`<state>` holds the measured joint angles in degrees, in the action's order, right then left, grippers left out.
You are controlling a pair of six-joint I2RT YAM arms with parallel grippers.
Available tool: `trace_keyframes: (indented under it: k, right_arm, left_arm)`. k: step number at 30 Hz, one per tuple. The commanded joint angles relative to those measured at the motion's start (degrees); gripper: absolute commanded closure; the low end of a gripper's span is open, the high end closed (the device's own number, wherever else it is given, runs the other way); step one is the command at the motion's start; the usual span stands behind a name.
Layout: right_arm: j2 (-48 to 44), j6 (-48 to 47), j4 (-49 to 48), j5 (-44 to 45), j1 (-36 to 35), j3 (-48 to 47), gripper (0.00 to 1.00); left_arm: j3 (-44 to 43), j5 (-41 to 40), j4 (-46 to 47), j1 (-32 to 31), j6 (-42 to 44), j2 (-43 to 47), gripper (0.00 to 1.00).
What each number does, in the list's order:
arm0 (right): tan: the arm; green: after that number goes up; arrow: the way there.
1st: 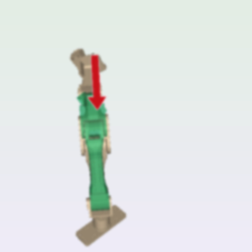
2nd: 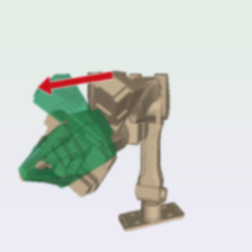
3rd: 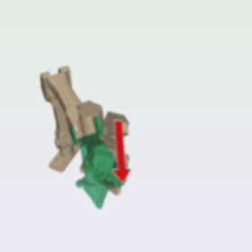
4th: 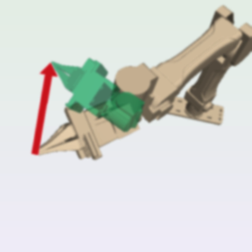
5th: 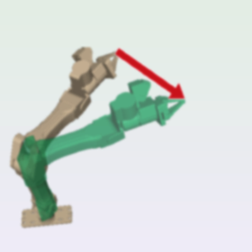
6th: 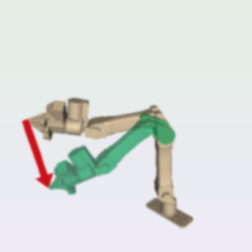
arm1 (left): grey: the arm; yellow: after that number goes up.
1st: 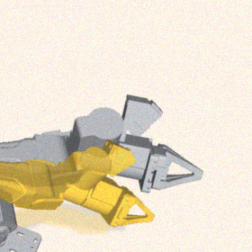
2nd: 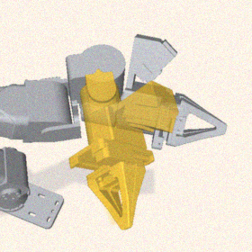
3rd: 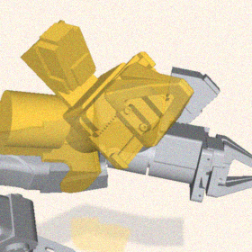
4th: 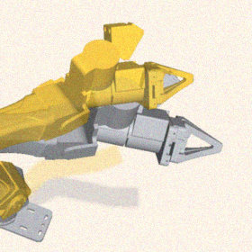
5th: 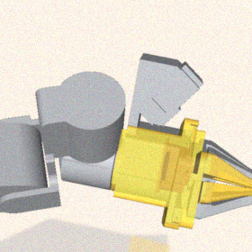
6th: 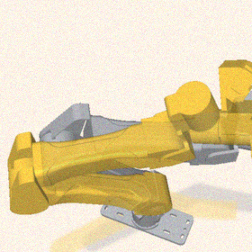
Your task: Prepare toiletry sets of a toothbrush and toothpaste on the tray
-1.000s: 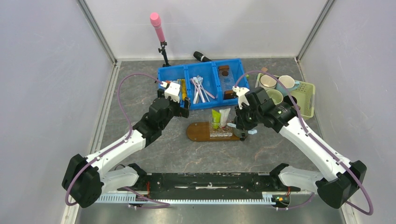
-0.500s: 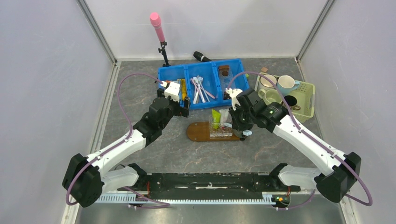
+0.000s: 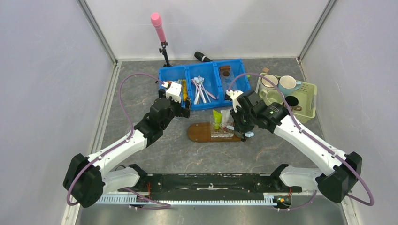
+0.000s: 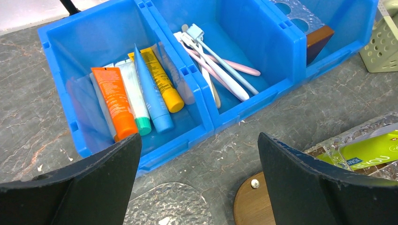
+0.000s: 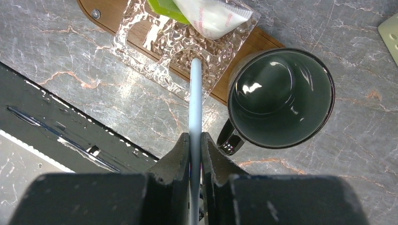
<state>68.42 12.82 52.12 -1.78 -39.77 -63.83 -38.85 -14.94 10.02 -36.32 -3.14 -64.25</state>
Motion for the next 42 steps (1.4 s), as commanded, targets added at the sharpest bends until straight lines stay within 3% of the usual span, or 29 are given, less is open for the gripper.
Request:
trace_keyframes:
  k: [1, 15, 42]
  right_arm:
    - [0.89, 0.75, -1.04, 1.43, -0.51, -1.58, 1.0]
    - [5.41, 2.85, -4.36, 7.97, -1.99, -2.08, 0.99]
    - [11.06, 2.67, -7.81, 8.49, -3.13, -3.22, 0.89]
  left_arm:
    - [-1.4, -0.2, 2.97, 0.46, 1.11, -0.28, 0.0]
    - [-1.49, -0.44, 2.63, 0.54, 1.29, -0.02, 0.0]
    - [-1.7, -0.35, 2.64, 1.16, 1.27, 0.44, 0.0]
